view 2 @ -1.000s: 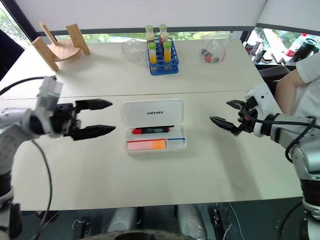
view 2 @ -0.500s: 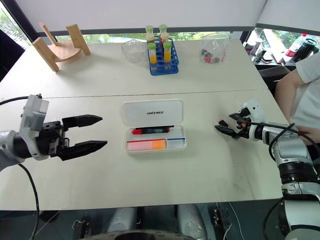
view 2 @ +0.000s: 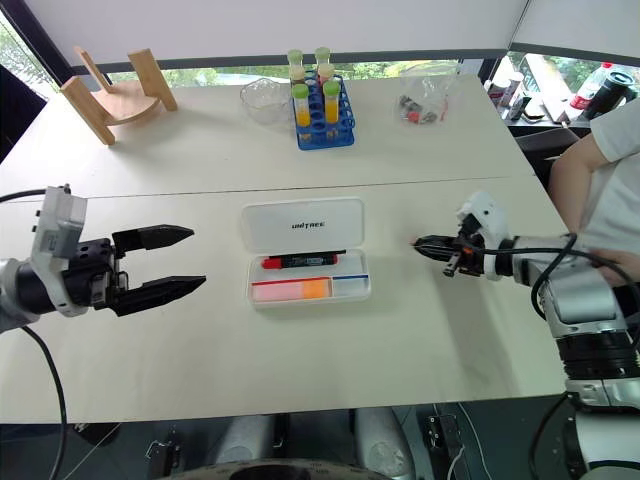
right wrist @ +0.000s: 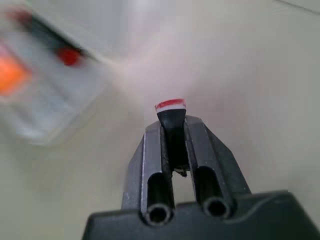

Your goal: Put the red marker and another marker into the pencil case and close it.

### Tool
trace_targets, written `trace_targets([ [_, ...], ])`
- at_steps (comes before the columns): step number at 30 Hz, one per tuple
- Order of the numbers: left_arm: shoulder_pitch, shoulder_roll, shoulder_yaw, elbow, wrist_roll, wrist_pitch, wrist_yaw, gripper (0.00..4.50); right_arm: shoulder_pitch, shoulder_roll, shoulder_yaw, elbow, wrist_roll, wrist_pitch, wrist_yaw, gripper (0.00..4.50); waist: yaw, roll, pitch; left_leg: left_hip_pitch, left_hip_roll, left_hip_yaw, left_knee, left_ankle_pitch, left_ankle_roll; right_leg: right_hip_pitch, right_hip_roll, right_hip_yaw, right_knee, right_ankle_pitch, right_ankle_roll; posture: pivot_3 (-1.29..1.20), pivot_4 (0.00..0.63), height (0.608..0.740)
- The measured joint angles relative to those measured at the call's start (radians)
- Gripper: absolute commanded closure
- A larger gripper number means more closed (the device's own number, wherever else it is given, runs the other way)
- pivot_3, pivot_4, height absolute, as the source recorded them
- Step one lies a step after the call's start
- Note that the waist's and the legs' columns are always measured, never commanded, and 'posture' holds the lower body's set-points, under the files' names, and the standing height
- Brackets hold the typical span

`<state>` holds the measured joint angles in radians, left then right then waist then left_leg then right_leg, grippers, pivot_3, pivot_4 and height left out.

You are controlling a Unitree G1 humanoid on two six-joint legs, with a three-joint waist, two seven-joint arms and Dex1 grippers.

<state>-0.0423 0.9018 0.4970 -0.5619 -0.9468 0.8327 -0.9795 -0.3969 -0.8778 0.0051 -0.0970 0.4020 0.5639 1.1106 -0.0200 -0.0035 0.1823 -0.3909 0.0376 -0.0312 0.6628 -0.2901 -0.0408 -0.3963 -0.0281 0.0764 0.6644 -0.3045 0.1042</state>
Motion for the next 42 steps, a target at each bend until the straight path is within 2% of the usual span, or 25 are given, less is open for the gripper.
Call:
trace_targets([
  [2,0.002,0.001,-0.009,0.0,0.002,-0.013,-0.003,0.0,-0.035,-0.004,0.039,-0.09,0.027,0.022,0.052,4.48,0.0,-0.001,0.0,0.0,0.0,0.0,0.0,0.0,0.0,0.0,0.0,0.0,0.0,0.0,0.0,0.0,0.15,0.74],
  [5,0.013,0.001,-0.023,0.0,0.015,-0.029,-0.009,0.0,-0.062,0.018,0.126,-0.112,0.012,-0.004,0.105,4.48,0.003,-0.002,0.0,0.0,0.0,0.001,0.001,0.0,0.0,0.0,-0.001,0.0,0.0,0.0,0.0,0.0,0.15,0.74],
  [13,0.034,0.001,-0.049,-0.014,0.019,-0.038,0.003,0.0,-0.138,0.098,0.301,0.03,-0.127,-0.182,0.19,4.48,0.0,-0.003,0.001,0.0,0.0,0.001,0.001,0.0,0.0,0.0,-0.001,0.0,0.0,0.0,0.0,0.0,0.15,0.74],
  [21,0.078,-0.009,-0.048,-0.054,0.003,-0.04,0.046,0.0,-0.159,0.13,0.345,0.154,-0.208,-0.288,0.223,4.48,0.001,-0.003,0.002,0.0,0.0,0.001,0.0,0.0,0.0,0.0,-0.001,0.0,0.0,0.0,0.0,0.0,0.15,0.74],
  [22,0.083,-0.01,-0.047,-0.063,0.0,-0.04,0.052,0.0,-0.161,0.133,0.345,0.159,-0.212,-0.29,0.224,3.49,0.001,-0.003,0.002,0.0,0.0,0.001,0.0,0.0,0.0,0.0,-0.001,0.0,0.0,0.0,0.0,0.0,0.15,0.74],
  [28,0.123,-0.01,-0.042,-0.084,0.003,-0.048,0.073,0.0,-0.174,0.148,0.336,0.156,-0.208,-0.266,0.235,0.42,0.001,-0.003,0.002,0.0,0.0,0.001,0.0,0.0,0.0,0.0,-0.001,0.0,0.0,0.0,0.0,0.0,0.15,0.74],
  [29,0.127,-0.01,-0.042,-0.084,0.011,-0.058,0.074,0.0,-0.175,0.147,0.331,0.147,-0.203,-0.259,0.236,0.07,0.001,-0.003,0.002,0.0,0.0,0.001,0.0,0.0,0.0,0.0,-0.001,0.0,0.0,0.0,0.0,0.0,0.15,0.74],
  [33,0.148,0.001,-0.041,-0.086,0.029,-0.075,0.076,0.0,-0.198,0.126,0.269,0.074,-0.147,-0.183,0.242,0.07,0.001,-0.002,0.002,0.0,0.0,0.001,0.0,0.0,-0.001,0.0,-0.001,0.0,0.0,0.0,0.0,0.0,0.15,0.74],
  [38,0.173,0.018,0.01,-0.085,0.025,-0.074,0.074,0.0,-0.228,-0.001,0.085,-0.042,0.002,0.009,0.244,0.07,0.008,-0.003,0.002,-0.001,0.0,0.0,0.0,0.0,0.0,0.0,-0.001,-0.001,-0.001,0.0,-0.001,0.0,0.15,0.74],
  [42,0.16,0.022,0.033,-0.064,0.025,-0.076,0.086,0.0,-0.187,-0.068,-0.033,-0.123,0.096,0.133,0.215,0.07,0.005,-0.003,0.002,0.0,0.0,0.0,0.0,0.0,0.0,0.0,-0.001,-0.001,-0.001,0.0,-0.001,0.0,0.15,0.74],
])
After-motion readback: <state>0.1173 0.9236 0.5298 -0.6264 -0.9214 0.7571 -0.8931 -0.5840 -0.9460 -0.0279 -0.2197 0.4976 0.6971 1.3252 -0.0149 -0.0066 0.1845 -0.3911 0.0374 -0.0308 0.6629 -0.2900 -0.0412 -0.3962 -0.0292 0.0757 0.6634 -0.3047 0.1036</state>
